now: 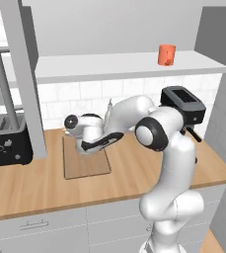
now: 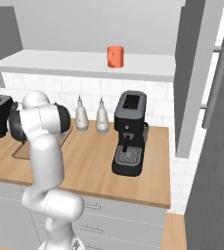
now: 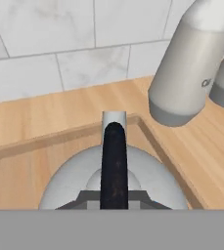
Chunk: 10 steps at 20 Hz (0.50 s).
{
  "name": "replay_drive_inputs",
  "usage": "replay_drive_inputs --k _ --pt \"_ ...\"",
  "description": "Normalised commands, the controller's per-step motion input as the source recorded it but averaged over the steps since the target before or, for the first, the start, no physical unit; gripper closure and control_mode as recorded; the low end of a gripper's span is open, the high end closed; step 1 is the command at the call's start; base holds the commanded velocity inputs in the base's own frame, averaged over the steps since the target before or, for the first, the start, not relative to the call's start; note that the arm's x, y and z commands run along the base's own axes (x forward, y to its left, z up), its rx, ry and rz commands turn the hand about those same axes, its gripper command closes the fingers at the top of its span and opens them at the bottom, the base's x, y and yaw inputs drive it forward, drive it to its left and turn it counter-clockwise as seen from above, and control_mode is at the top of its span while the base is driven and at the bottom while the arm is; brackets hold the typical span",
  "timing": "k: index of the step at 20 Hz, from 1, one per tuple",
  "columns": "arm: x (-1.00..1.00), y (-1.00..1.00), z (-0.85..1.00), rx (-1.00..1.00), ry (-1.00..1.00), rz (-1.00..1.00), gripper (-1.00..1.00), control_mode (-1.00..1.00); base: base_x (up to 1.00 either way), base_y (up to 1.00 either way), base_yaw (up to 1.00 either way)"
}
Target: Pick the kettle from the counter and place it on the tray. Then pick the mug from the cabinet and place it on the tray. Then close the cabinet doors.
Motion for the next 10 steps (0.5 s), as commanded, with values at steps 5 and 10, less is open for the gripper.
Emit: replay_drive_inputs --k 5,10 --pt "0.48 0.21 -0.13 -0.03 0.0 -0.14 1.0 -1.0 0.0 0.0 0.0" --pt "0.1 -0.02 -0.18 0.01 -0.01 -0.01 1.0 -1.0 0.0 0.0 0.0"
